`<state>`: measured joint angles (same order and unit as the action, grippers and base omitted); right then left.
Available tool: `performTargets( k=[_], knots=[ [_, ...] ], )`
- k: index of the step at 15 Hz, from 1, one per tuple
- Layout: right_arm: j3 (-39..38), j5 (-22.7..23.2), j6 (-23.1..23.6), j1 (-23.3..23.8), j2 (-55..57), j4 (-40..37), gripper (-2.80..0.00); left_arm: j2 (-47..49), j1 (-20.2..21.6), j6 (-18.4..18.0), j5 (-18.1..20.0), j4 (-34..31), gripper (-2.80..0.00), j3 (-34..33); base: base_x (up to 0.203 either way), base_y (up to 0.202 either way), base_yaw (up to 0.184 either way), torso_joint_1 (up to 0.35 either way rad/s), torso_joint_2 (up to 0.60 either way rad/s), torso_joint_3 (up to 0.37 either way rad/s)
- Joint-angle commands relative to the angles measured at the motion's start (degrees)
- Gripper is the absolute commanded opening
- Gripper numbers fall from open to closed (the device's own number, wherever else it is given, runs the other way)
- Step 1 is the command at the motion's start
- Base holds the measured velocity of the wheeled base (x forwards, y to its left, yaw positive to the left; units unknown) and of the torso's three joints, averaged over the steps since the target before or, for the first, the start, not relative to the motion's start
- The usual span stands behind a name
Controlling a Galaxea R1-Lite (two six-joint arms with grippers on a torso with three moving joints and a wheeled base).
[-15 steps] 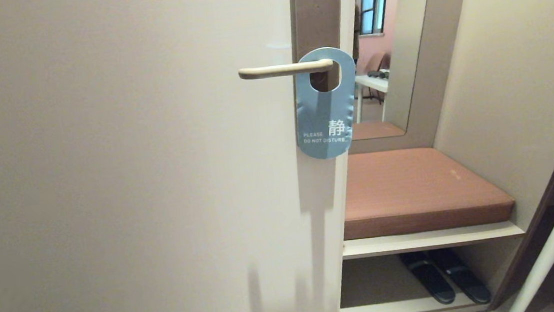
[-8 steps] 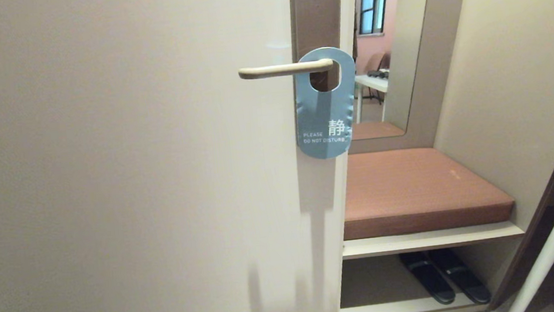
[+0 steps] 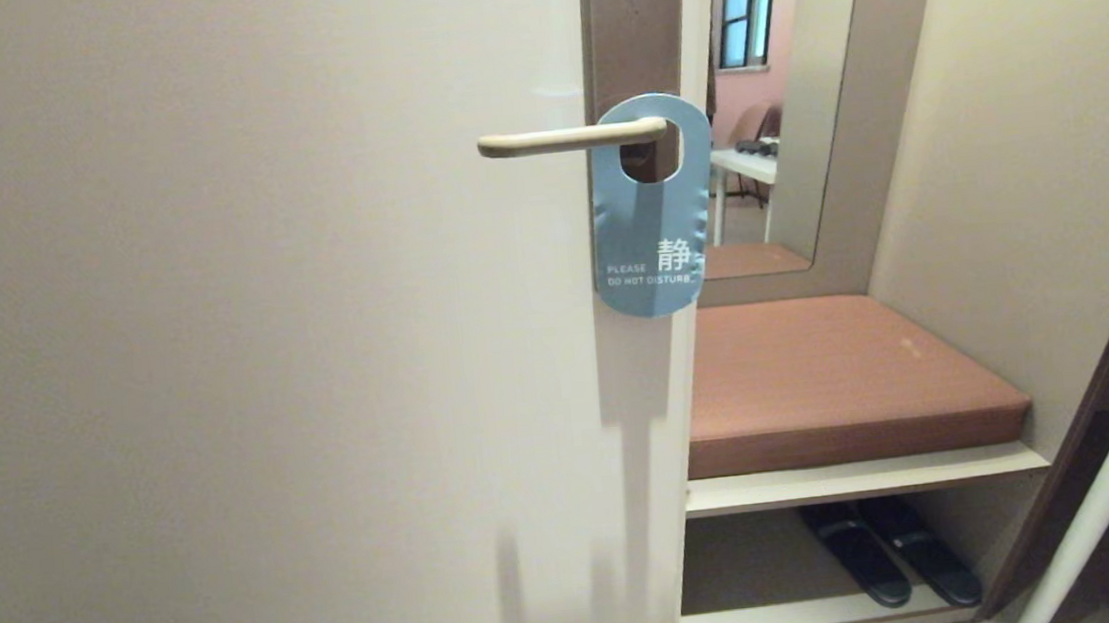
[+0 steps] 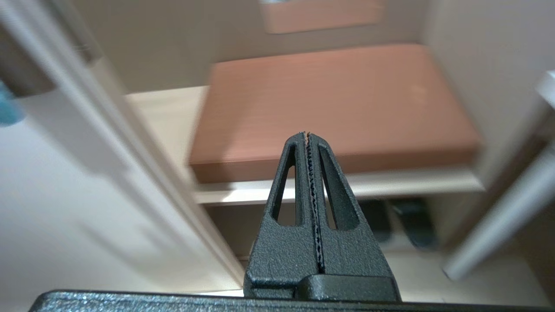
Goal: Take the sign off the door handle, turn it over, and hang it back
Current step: Take down the sign
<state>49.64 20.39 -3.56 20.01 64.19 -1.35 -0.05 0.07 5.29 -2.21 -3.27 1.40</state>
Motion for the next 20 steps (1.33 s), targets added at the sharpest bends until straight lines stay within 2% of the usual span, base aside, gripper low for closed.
performTargets(
  k=[1,3,5,6,7,9,10,13,17,20],
  knots=[
    [0.2,8.6,1.2,3.8,3.9,1.1,-2.80,0.0,0.0,0.0,0.0,-0.1,-2.80,0.0,0.000,0.000,0.000,0.000,0.00,0.000],
    [0.4,19.2,7.2,9.5,7.0,1.8,-2.80,0.0,0.0,0.0,0.0,0.0,-2.80,0.0,0.000,0.000,0.000,0.000,0.00,0.000],
    [1.1,31.2,16.2,14.7,11.2,2.0,-2.80,0.0,0.0,0.0,-0.1,0.0,-2.80,0.0,0.000,0.000,0.000,0.000,0.00,0.000],
    [1.5,35.0,20.6,15.6,13.0,2.0,-2.80,0.0,0.0,0.0,0.0,0.0,-2.80,0.0,0.000,0.000,0.000,0.000,0.00,0.000],
    [1.7,36.1,22.8,15.4,13.7,2.0,-2.80,0.0,0.0,0.0,0.0,0.0,-2.80,0.0,0.000,0.000,0.000,0.000,0.00,0.000],
    [2.0,36.2,23.7,13.5,14.3,2.0,-2.80,0.0,0.0,0.1,-0.1,0.0,-2.80,0.0,0.000,0.000,0.000,0.000,0.00,0.000],
    [2.6,36.3,23.8,13.2,14.9,2.2,-2.80,0.0,0.0,0.1,-0.1,-0.1,-2.80,0.0,0.000,0.000,0.000,0.000,0.00,0.000],
    [6.7,36.6,22.0,8.1,17.8,4.2,-2.80,0.0,0.0,0.0,0.0,0.0,-2.80,0.0,0.000,0.000,0.000,0.000,0.00,0.000],
    [7.1,36.6,21.3,4.3,23.4,14.7,-2.80,0.0,0.0,0.1,0.0,-0.1,-2.80,0.0,0.000,0.000,0.000,0.000,0.00,0.000],
    [7.9,36.6,21.1,0.7,30.6,28.2,-2.80,0.0,0.0,0.0,-0.1,0.0,-2.80,0.0,0.000,0.000,0.000,0.000,0.00,0.000]
  ],
)
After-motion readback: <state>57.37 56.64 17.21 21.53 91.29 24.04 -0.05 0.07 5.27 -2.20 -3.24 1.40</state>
